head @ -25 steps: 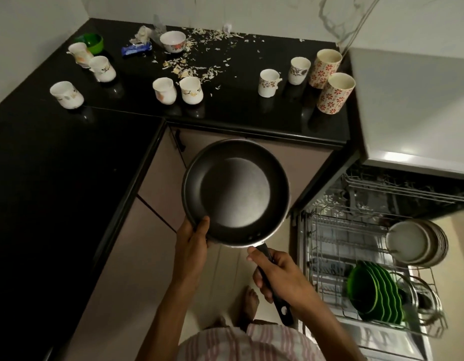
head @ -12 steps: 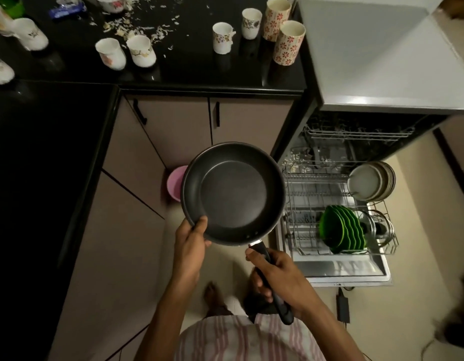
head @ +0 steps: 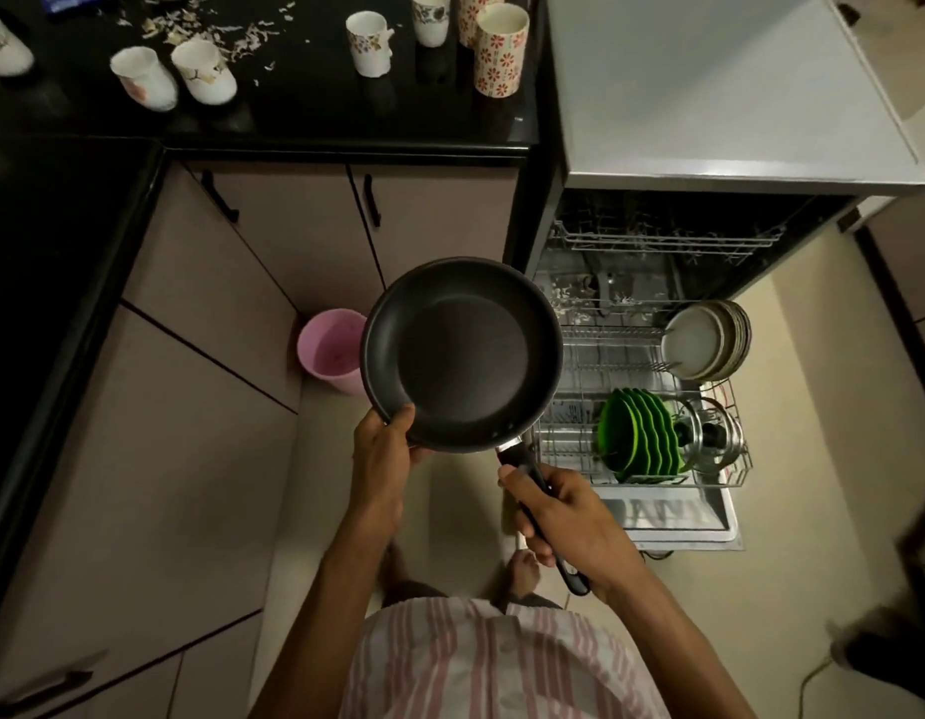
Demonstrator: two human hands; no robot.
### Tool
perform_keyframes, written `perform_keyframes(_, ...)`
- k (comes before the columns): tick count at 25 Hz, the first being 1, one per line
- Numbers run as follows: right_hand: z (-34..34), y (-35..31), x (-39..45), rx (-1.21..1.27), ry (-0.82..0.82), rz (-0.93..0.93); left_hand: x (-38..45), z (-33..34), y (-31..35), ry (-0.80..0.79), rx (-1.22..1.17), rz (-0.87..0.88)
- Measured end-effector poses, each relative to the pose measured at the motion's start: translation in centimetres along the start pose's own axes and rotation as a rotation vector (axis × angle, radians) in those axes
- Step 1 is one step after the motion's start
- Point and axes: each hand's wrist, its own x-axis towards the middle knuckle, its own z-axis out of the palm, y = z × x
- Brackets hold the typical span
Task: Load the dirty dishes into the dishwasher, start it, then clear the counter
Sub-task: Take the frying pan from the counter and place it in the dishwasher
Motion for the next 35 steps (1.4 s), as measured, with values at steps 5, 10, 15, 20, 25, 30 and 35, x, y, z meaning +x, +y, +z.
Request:
perform_keyframes(5, -6.7, 2.5, -1.6, -0.021, -0.01, 0.042, -2.5, 5.1, -3.9, 0.025, -0.024, -0.045)
perform_keyframes(10, -9.9, 4.3, -1.9, 0.008, -0.035, 0.049, -2.2, 7.5, -5.8, 0.035, -0.024, -0.143)
perform_keyframes(15, -11.3, 5.2, 0.4, 0.021, 0.026, 0.111, 1.5, 9.0, -8.0, -0.004, 0.1, -0.255)
perform_keyframes(20, -14.3, 5.8, 3.6, 0.023, 0.079, 0.178, 6.8, 12.2, -8.0, -0.068, 0.219, -0.267)
perform_keyframes(25, -17.9, 6.6, 5.7, 0.035, 0.093, 0.193, 10.6, 15.6, -7.7, -0.082, 0.364, -0.224)
perform_keyframes(30, -23.6, 10.5, 9.3, -0.026, 0.061, 0.257, 13.9, 19.8, -12.0, -0.011, 0.457, -0.116)
perform_keyframes(35, -32.0, 16.7, 17.7, -0.203, 0.028, 0.243, 20.9, 25.4, -20.1, 0.005, 0.383, -0.054)
